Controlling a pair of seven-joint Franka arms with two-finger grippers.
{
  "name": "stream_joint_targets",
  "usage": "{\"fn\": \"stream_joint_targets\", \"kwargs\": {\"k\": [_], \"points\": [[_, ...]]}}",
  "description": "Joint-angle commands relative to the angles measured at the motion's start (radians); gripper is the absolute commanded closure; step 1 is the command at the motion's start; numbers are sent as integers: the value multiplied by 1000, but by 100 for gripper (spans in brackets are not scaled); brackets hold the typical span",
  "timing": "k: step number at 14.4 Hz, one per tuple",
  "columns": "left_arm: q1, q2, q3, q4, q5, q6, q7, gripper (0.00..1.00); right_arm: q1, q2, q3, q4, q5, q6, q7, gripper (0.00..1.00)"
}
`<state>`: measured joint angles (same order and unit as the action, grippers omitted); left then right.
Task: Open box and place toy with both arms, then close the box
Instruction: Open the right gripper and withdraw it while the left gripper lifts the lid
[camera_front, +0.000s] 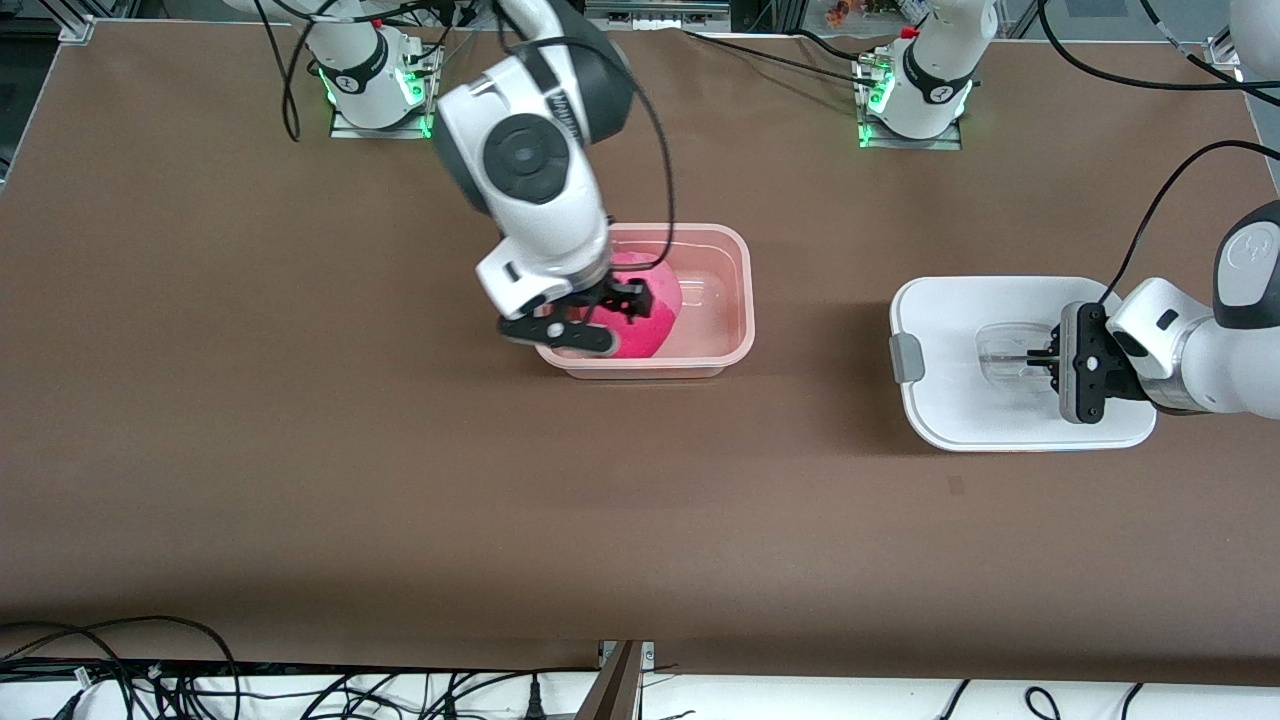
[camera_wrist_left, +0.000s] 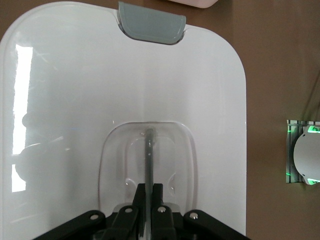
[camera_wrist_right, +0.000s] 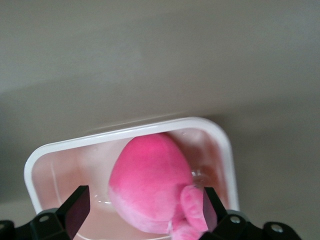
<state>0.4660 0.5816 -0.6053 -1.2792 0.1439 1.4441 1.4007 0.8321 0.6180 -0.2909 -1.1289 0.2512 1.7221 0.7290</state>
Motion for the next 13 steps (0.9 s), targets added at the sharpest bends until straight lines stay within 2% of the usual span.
{"fn": "stream_joint_targets", "kwargs": {"k": [1,5,9,13], "points": [[-1,-5,-1,6,-10,-16,15,100,-2,-14,7,-3,-13,-22,-17,0],[-59,-17,-7,8,-9,-33,-63,100,-5,-23,-28,-22,-12,-50,-42,0],[-226,-20,-8,12,-9,-71,-279,100,-16,-70,-120,-52,0,-125,-189,0],[-426,-17,-5,18,-12,-65,-497,100,-143,-179,-128,-103,37,-223,-368,0]]}}
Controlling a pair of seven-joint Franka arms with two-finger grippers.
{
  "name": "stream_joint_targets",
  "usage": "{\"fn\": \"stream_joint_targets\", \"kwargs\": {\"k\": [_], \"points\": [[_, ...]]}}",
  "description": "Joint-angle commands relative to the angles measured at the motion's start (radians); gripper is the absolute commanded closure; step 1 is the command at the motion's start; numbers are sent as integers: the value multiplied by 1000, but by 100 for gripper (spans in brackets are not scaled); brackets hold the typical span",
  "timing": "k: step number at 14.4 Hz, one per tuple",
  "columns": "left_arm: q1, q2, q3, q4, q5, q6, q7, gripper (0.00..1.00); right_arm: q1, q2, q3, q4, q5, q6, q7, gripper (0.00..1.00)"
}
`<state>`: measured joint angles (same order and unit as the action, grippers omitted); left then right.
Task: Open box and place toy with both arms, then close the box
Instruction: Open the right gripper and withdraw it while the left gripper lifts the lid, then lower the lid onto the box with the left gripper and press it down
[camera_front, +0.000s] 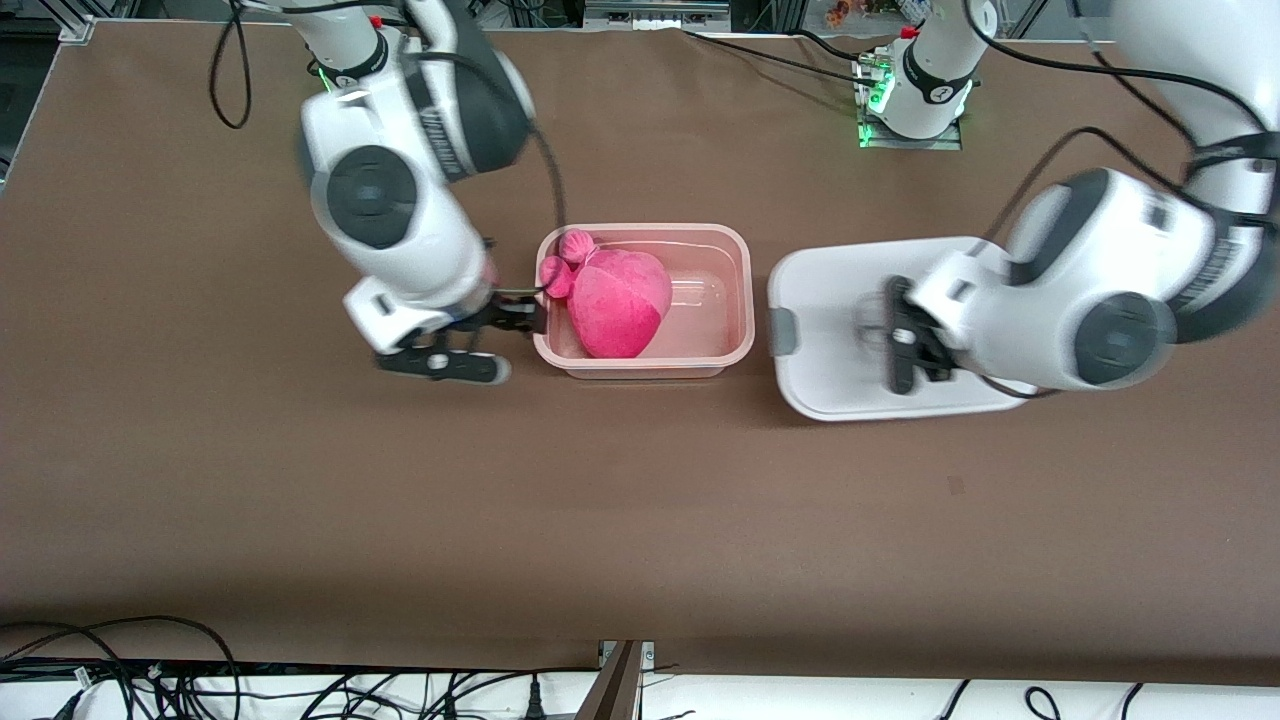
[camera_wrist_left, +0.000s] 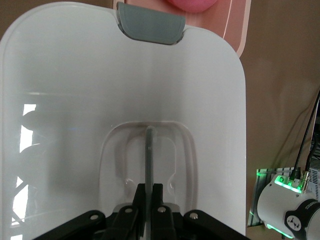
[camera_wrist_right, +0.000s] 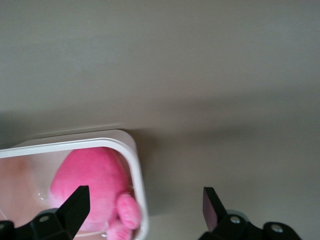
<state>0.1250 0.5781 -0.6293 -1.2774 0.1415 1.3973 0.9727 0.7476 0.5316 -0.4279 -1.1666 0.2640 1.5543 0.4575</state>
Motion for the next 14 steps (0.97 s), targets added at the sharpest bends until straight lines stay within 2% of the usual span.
{"fn": "stream_joint_targets", "kwargs": {"k": [1,4,7,11,14], "points": [[-138,-9,23,18,-11,-14,-134,100,-97,-117,8,-67,24,-100,-149,0],[-258,5,23,24,-48,34,-271,100,-204,-174,0,-67,24,-218,-264,0],[-355,28,25,23,-103,176,-373,100,-221,-261,-74,-91,15,-278,-284,0],[-416,84,25,23,-108,343,-423,100,-221,-438,-92,-250,-63,-269,-289,0],[-485,115,58,18,-88,403,-424,100,-221,-449,-94,-295,-75,-223,-290,0]]}}
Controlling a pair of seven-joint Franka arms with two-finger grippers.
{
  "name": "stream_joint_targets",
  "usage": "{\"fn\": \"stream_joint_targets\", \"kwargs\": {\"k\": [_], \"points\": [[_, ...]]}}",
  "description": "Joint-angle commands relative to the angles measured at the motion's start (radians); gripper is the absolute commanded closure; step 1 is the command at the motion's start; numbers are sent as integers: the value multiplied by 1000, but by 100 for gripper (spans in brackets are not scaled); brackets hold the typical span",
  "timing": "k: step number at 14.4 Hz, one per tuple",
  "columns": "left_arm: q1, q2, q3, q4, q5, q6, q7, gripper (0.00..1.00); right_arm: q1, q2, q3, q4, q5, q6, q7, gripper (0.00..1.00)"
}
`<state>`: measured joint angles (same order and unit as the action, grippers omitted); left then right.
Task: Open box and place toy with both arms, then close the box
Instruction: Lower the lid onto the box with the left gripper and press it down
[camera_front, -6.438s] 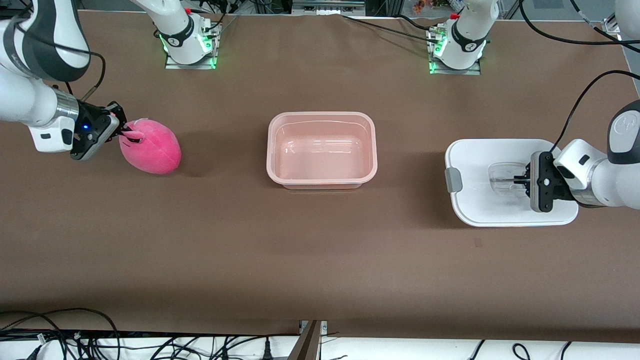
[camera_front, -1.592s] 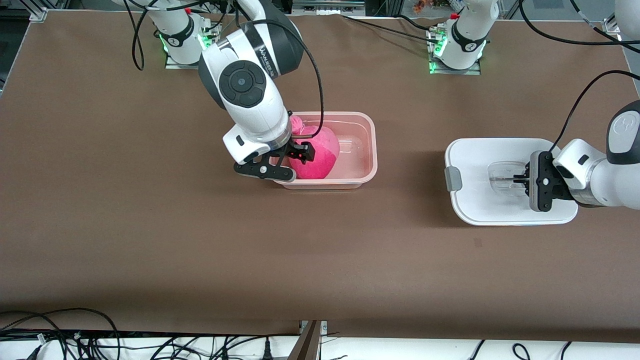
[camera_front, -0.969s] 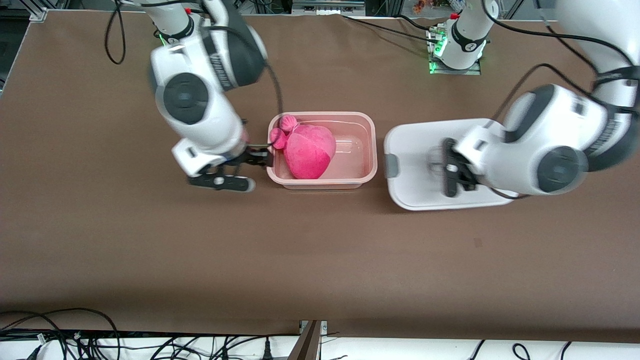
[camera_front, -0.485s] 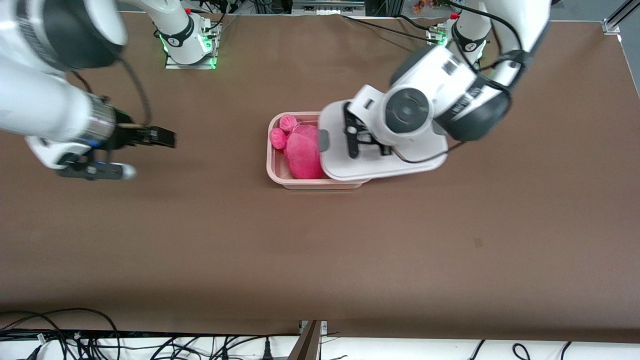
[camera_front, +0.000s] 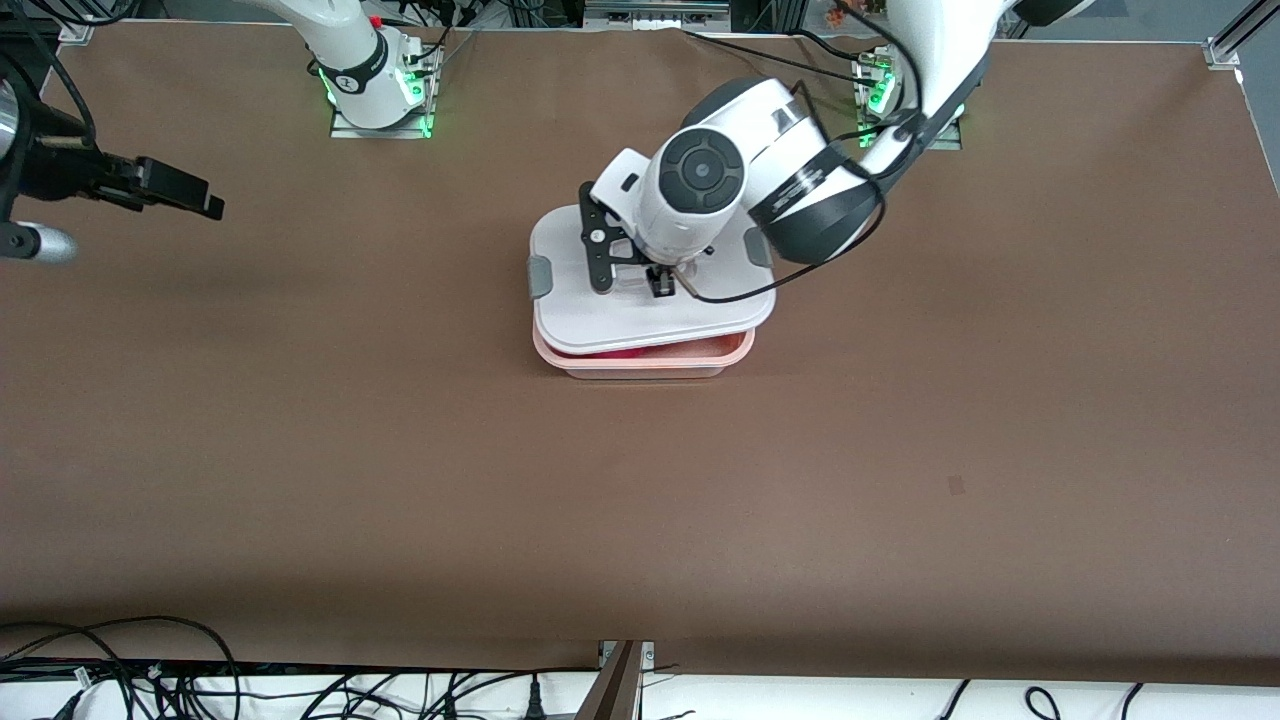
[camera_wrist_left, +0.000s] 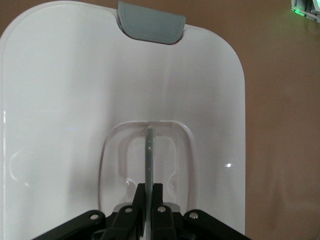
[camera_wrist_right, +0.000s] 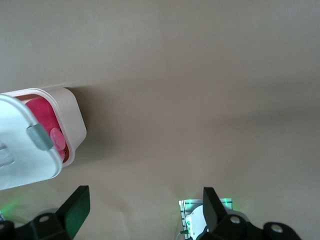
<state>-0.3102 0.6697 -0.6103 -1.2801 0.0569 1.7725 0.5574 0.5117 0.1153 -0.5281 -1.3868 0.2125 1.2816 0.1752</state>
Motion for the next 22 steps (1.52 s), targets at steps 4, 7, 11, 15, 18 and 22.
{"fn": "stream_joint_targets", "kwargs": {"k": [4,7,11,15,18,22], "points": [[-47,31,66,13,7,35,97,100,19,-16,8,-74,-51,77,-8,0],[-55,79,67,13,30,76,93,100,43,-14,13,-77,-87,105,9,0],[-109,114,87,13,89,125,85,100,59,-55,26,-168,-94,172,27,0],[-95,85,90,13,96,91,98,100,59,-72,30,-195,-96,191,33,0],[-87,74,93,13,96,-20,160,100,61,-72,42,-192,-94,194,38,0],[-96,82,92,10,138,-15,162,100,61,-71,56,-190,-96,199,67,0]]}}
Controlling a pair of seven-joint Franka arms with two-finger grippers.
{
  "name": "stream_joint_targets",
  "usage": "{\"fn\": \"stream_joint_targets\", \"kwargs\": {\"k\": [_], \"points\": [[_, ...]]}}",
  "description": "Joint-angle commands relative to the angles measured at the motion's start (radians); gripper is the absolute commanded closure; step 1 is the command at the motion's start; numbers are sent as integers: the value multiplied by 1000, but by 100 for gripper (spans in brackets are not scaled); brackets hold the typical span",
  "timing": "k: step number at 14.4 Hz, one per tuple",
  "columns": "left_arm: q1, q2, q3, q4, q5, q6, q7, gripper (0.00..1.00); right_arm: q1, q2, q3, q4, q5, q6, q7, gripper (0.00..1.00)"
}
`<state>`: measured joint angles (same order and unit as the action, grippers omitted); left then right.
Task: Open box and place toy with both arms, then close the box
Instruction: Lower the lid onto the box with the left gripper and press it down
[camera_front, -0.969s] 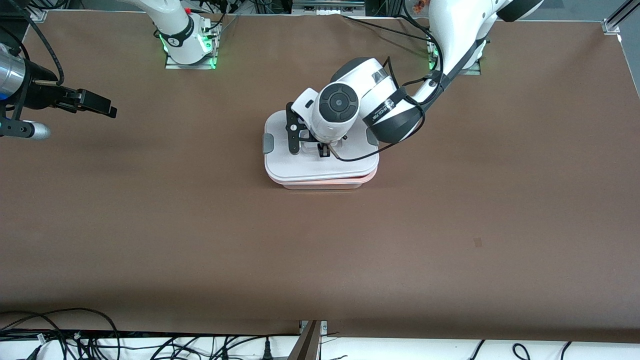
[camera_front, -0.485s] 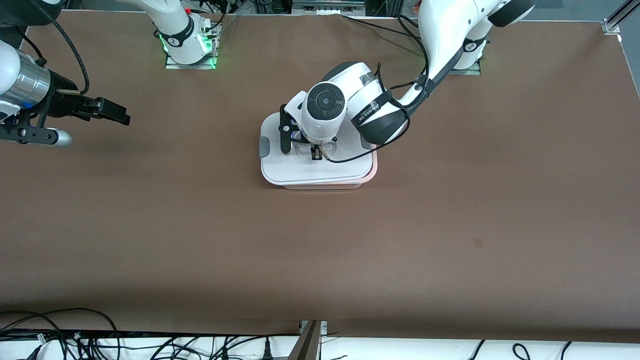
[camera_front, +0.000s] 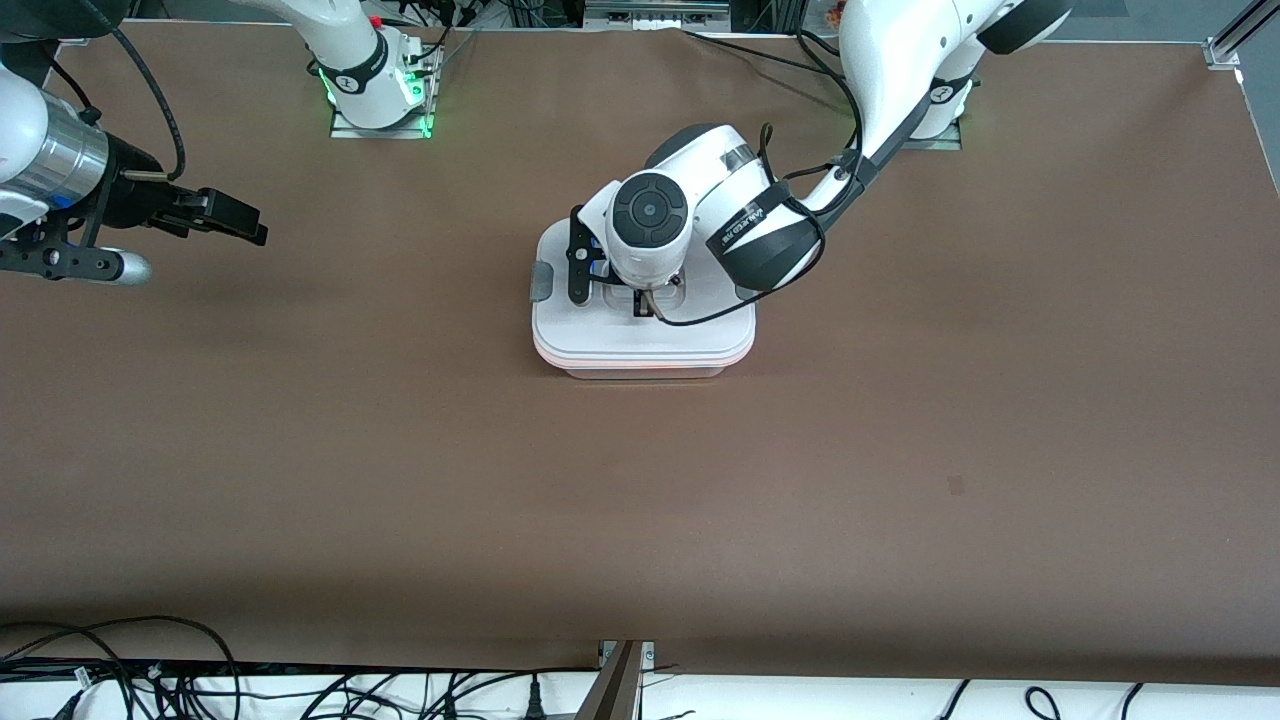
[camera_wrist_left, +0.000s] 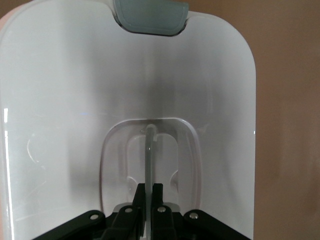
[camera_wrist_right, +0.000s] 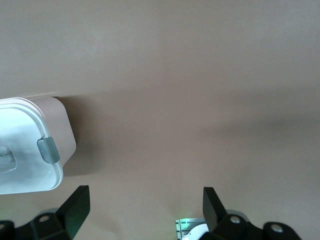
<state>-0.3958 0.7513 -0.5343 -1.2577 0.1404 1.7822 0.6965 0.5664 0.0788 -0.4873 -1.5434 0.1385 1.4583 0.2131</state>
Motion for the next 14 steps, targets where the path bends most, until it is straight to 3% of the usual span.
{"fn": "stream_joint_targets", "kwargs": {"k": [1,6,14], "points": [[-9,0,16,-12,53,-24,18,100,6,-34,15,-34,-22,25,28,0],[-8,25,16,-11,39,58,5,100,6,-34,15,-31,-22,25,28,0],[20,19,16,-3,38,60,2,100,6,-40,18,-29,-20,22,34,0]]}}
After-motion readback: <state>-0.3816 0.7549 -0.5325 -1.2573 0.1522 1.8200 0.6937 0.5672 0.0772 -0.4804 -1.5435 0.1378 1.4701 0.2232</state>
